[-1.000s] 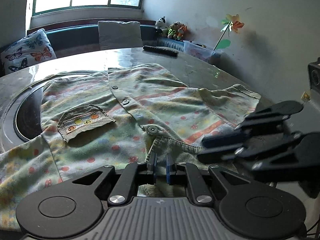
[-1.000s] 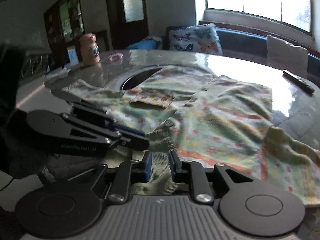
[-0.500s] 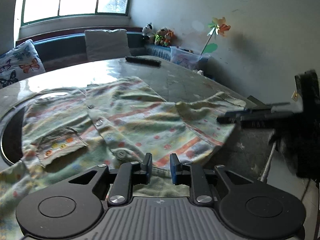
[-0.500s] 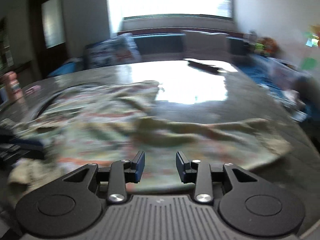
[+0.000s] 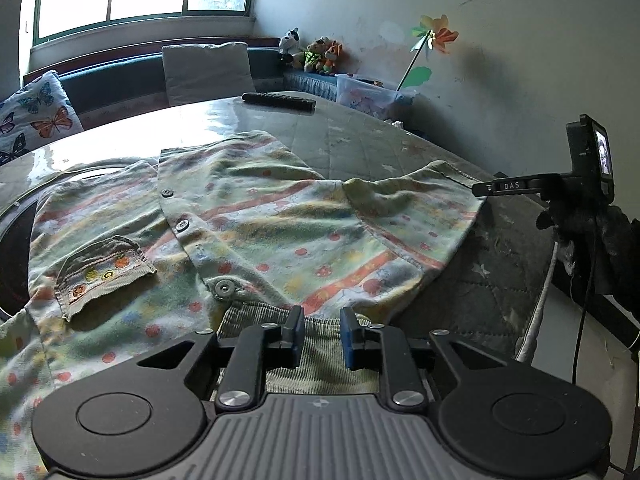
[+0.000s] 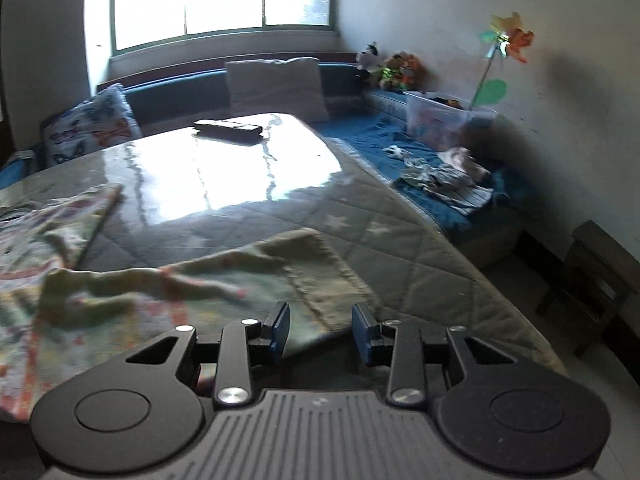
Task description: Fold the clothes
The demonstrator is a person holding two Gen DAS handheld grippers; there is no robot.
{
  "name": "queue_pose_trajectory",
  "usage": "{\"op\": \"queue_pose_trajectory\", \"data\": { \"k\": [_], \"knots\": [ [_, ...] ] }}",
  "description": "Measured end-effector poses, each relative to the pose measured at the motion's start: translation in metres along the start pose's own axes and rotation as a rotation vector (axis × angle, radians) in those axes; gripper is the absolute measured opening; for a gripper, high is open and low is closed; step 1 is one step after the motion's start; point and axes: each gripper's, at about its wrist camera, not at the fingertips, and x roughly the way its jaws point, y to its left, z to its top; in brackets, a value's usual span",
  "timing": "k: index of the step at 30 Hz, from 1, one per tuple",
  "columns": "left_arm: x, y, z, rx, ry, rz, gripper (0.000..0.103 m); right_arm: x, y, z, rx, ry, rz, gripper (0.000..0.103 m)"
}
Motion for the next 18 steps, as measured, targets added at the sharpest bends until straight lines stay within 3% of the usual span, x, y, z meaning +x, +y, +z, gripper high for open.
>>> {"op": "queue_pose_trajectory", "data": {
  "k": [9,14,18],
  "knots": [
    [-0.002,-0.005,0.006,0.012,-0.016,0.002,0.027,0.009,-0.013,-0.002,0.074,-0.007,0.011,0.037],
    [0.001,-0.006,0.006,0.013,-0.009,0.012,0.031,0.008,-0.014,-0.001,0.101,-0.025,0.031,0.010],
    [0.003,-0.006,0.005,0.013,-0.002,0.018,0.034,-0.007,-0.009,0.005,0.102,-0.073,0.056,0.006]
  ]
}}
